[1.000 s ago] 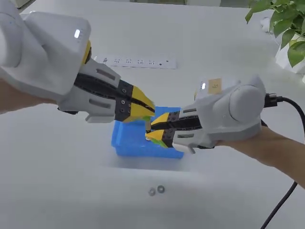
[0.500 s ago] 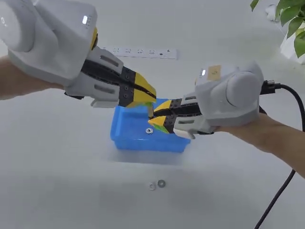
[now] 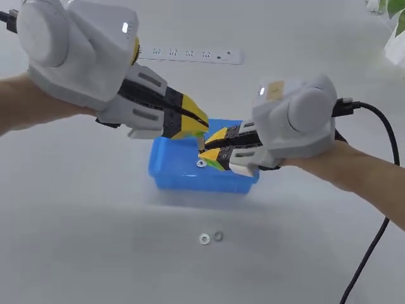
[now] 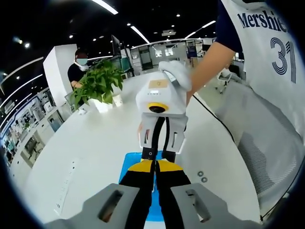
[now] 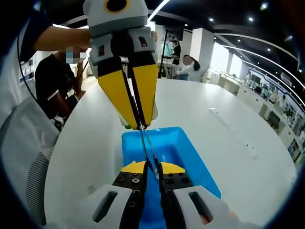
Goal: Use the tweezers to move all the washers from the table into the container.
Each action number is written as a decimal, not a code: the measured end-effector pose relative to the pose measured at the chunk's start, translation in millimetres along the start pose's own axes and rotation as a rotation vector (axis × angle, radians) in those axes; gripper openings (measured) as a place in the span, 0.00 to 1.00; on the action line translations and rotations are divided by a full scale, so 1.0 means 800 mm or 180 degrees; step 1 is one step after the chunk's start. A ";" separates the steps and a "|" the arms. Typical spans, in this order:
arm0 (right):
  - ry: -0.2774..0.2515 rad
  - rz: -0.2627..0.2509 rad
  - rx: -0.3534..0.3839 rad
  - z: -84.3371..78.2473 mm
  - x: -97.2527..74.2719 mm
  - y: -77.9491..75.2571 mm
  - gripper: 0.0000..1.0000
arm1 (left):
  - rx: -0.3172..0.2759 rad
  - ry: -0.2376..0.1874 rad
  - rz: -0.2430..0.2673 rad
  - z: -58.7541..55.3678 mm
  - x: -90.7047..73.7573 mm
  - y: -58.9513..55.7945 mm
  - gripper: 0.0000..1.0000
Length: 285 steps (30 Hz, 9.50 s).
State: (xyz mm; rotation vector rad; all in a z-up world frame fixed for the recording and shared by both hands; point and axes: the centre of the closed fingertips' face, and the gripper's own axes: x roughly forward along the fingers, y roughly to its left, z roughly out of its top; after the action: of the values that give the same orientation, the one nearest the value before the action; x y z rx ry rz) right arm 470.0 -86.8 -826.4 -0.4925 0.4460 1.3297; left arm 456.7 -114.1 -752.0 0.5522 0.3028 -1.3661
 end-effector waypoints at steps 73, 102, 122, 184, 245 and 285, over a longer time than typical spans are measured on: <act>-0.0202 0.0063 -0.0130 0.038 -0.044 0.078 0.15 | 0.0117 -0.0143 -0.0143 0.061 -0.037 -0.078 0.05; 0.0022 0.0329 0.0184 -0.026 -0.028 0.150 0.15 | -0.0310 -0.0061 -0.0203 0.014 -0.009 -0.149 0.05; 0.0084 0.0345 0.0283 -0.039 -0.018 0.145 0.15 | -0.0424 -0.0022 -0.0225 -0.006 0.007 -0.146 0.05; -0.0093 0.0262 0.0012 0.008 -0.035 0.128 0.12 | -0.0023 0.0073 -0.0194 0.035 -0.022 -0.127 0.05; 0.0093 -0.0032 0.0206 -0.017 0.015 -0.002 0.12 | -0.0076 0.0202 -0.0063 -0.017 0.016 0.001 0.05; -0.0120 -0.0200 0.0049 0.027 -0.030 0.021 0.14 | 0.0240 0.0238 0.0048 0.035 -0.018 -0.034 0.05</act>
State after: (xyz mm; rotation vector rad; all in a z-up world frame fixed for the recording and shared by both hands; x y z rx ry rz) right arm 449.6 -90.3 -796.5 -0.4642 0.4063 1.2723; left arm 424.7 -119.8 -726.8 0.6681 0.3079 -1.3485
